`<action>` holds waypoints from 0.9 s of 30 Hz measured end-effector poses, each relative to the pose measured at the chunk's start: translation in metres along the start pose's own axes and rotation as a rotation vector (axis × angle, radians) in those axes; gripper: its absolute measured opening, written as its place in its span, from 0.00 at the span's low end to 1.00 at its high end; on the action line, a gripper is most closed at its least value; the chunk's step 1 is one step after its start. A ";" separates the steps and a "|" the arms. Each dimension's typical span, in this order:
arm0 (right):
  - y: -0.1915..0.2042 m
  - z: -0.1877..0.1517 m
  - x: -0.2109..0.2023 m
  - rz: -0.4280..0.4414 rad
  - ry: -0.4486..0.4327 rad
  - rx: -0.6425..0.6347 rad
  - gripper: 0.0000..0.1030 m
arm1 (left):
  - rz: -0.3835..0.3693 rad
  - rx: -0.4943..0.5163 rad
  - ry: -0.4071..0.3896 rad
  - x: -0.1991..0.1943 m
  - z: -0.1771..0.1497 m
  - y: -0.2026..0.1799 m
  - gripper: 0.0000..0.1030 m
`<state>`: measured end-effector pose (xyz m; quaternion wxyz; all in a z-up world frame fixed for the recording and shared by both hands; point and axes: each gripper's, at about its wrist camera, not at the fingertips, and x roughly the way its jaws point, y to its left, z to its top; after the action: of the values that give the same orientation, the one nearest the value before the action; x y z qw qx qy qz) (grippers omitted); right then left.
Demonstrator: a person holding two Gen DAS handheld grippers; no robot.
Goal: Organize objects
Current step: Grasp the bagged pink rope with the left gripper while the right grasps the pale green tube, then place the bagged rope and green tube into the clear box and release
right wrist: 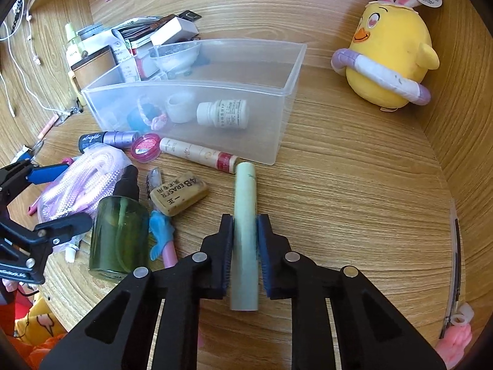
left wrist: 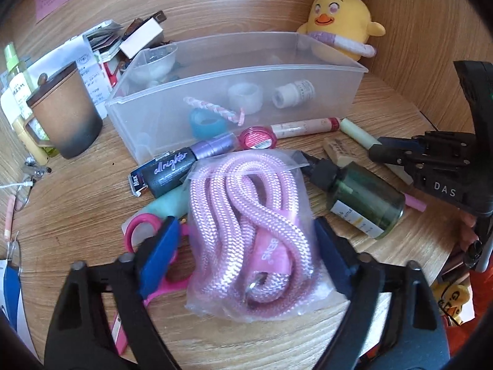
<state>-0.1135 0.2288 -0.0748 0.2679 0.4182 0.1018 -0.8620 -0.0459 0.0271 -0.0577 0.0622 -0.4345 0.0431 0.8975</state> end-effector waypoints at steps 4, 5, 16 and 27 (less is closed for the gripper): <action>0.001 -0.002 -0.002 0.008 -0.008 0.011 0.14 | 0.016 0.031 -0.017 -0.001 -0.003 -0.008 0.60; 0.001 -0.002 -0.003 0.012 -0.011 0.017 0.14 | 0.017 0.030 -0.018 -0.001 -0.003 -0.008 0.59; -0.002 0.000 -0.034 0.027 -0.095 0.049 0.14 | -0.001 -0.039 -0.065 -0.022 0.000 0.008 0.54; -0.003 0.015 -0.066 0.046 -0.204 0.063 0.14 | -0.001 -0.097 -0.196 -0.063 0.023 0.032 0.54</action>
<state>-0.0916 0.2499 -0.0143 0.2833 0.3388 0.0370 -0.8964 -0.0301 -0.0058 0.0067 0.0455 -0.3472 -0.0069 0.9367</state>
